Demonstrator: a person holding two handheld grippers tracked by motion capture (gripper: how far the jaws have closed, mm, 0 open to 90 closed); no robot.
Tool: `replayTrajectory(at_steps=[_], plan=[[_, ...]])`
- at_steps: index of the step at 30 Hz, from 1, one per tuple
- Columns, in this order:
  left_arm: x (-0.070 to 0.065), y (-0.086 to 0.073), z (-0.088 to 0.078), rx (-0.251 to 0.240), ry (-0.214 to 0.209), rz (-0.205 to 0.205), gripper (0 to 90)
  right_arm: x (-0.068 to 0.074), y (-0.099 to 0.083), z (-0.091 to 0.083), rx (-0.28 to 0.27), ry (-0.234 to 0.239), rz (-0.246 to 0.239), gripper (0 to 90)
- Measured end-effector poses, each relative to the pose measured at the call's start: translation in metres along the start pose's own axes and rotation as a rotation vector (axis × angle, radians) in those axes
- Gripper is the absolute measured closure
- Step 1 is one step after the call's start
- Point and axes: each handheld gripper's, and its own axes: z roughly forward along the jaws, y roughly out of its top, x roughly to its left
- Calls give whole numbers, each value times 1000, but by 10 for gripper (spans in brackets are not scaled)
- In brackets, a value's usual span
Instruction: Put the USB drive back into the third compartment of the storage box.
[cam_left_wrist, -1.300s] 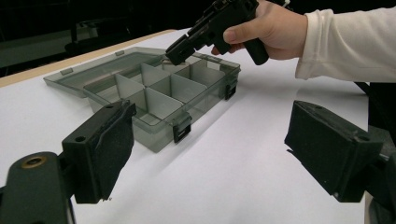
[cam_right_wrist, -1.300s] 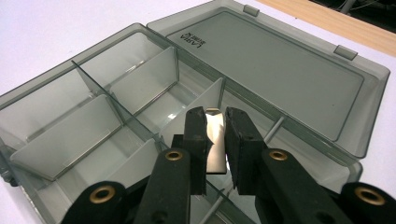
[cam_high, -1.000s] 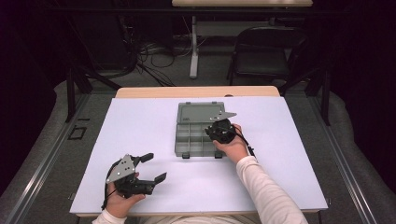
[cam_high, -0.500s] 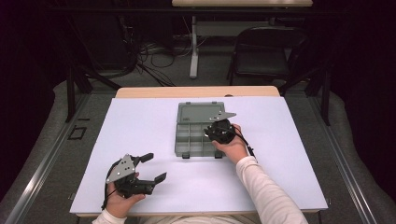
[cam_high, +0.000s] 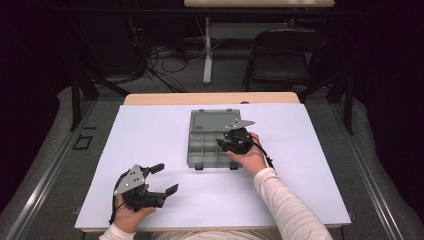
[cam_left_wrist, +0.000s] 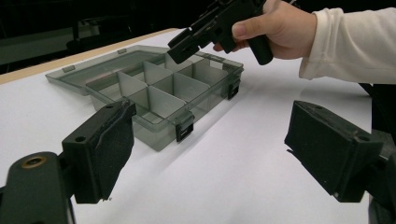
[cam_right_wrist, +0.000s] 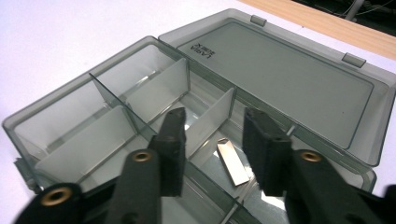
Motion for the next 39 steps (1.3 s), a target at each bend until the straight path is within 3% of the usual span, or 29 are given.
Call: replayTrajectory(at_steps=[10,13,19,25,32,39], plan=[[0,0,1,4,6,-5,150,2,2,-10,-33,22,14,434],[0,0,2,1,6,-10,150,4,2,-13,-32,48,23,407],[2,-1,2,-2,11,-22,150,7,2,-20,-48,72,54,268],[2,-1,1,-2,13,-17,150,10,-2,-27,-70,64,61,178],[2,0,2,2,13,-11,150,17,-7,-35,-80,64,40,151],[2,0,2,0,11,-11,150,23,-15,-51,-105,65,50,144]])
